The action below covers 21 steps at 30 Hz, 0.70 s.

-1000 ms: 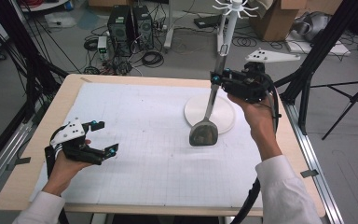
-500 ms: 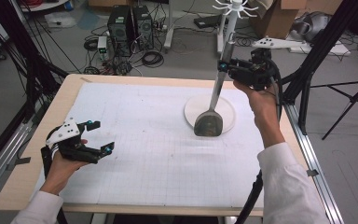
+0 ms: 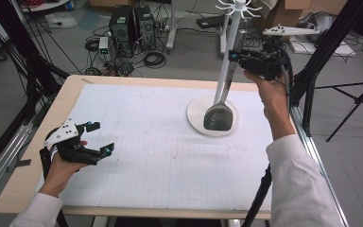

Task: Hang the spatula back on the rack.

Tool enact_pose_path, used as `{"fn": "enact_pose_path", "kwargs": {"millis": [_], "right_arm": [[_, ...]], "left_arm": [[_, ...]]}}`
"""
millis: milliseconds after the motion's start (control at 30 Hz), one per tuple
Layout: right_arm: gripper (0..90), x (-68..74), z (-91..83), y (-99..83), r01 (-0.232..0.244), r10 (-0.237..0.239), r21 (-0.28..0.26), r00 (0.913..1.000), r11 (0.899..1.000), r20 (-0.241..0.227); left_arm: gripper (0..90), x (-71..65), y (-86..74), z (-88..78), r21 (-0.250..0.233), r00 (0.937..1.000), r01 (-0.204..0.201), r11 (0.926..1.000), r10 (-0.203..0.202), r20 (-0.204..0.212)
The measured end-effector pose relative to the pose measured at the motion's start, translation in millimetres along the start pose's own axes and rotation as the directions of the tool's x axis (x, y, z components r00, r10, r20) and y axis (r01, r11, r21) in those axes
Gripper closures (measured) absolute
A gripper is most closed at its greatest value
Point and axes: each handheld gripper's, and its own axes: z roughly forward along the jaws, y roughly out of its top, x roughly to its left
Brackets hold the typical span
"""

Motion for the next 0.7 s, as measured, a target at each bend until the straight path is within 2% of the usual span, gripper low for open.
{"fn": "enact_pose_path", "kwargs": {"millis": [300,700], "right_arm": [[71.9,-8.7,4.3,8.7,0.02,-0.02,0.022,0.9997,1.0,0.014],[71.9,-17.0,14.0,13.4,0.019,-0.019,0.041,0.9997,0.999,0.015]], "left_arm": [[1.7,-0.2,0.4,-1.1,-0.002,1.0,0.001,1.0,-0.001,-0.003],[1.7,-0.5,0.1,-0.2,0.0,1.0,0.005,1.0,-0.005,0.001]]}}
